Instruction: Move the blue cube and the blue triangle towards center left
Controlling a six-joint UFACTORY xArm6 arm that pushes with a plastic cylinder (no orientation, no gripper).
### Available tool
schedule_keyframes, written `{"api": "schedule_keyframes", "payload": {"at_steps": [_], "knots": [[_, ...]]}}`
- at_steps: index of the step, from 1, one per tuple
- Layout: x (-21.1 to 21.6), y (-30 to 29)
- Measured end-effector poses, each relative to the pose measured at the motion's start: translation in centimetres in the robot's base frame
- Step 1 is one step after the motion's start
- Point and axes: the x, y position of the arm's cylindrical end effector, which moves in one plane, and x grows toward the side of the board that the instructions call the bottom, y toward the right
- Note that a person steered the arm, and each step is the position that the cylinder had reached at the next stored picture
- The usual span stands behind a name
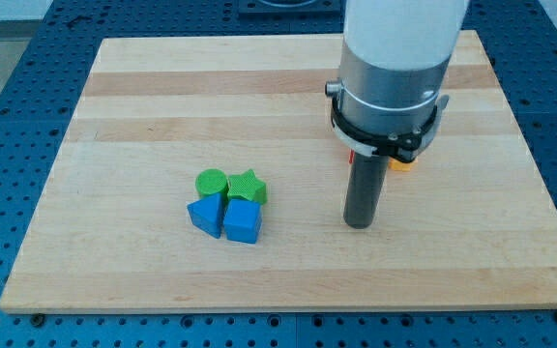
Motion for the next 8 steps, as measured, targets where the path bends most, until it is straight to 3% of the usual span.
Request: {"api": "schedule_keyframes", "payload": {"at_steps": [5, 8], "knots": [[0.1, -14.5], [2.0, -19.1]]}}
